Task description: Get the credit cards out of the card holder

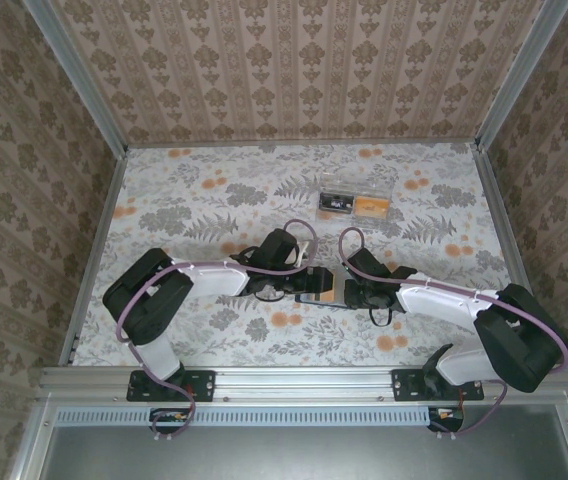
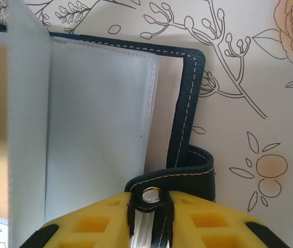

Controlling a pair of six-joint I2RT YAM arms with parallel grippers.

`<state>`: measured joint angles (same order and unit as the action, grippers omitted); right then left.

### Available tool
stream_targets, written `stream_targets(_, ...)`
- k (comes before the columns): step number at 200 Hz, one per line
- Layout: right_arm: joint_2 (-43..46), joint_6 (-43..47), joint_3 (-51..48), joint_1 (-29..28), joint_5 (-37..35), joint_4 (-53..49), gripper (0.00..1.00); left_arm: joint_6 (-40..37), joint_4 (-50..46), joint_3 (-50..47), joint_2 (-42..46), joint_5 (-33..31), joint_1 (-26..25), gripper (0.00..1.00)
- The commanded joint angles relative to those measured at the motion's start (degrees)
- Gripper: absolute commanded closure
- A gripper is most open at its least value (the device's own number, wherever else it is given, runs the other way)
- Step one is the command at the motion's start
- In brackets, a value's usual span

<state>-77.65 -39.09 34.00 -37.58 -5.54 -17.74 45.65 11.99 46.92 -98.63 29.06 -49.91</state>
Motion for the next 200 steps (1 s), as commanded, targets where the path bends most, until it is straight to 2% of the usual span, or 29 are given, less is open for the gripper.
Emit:
stream_targets(1,-0.93,-0.72,-0.95,0.14,1.34,0.51,0.73,0.25,1.75,0.5,0.32,1.67,-0.63,0.12)
stream_targets(22,-0.48,-1.03,-0.87,0.14,0.69,-0.16,0.72,0.24,1.6,0.46,0.42,1.61,-0.54,0.09)
stream_targets(41,1.55,-1.7,-0.61,0.22,-2.02,-2.62,0.7,0.01,1.07,0.28,0.71,1.18,-0.44,0.1)
stream_targets(81,12.86,-3.14,-1.89,2.02,-6.44,-6.3,0.67,0.0,0.85,-0.45,1.06,0.73,0.16,0.11)
stream_targets(114,19.92,-2.36,-2.11,2.23,-2.96,-3.93,0.66,-0.68,-0.26,-0.58,2.31,0.05,0.59,0.12)
stream_targets(149,15.26,-2.67,0.2,2.25,6.62,1.23,0.69,-2.0,-2.12,-1.06,4.61,-0.84,1.98,0.2)
stream_targets(200,4.54,-5.8,2.06,2.25,14.03,8.78,0.73,-2.63,-2.5,-1.3,3.76,-1.02,3.22,0.44)
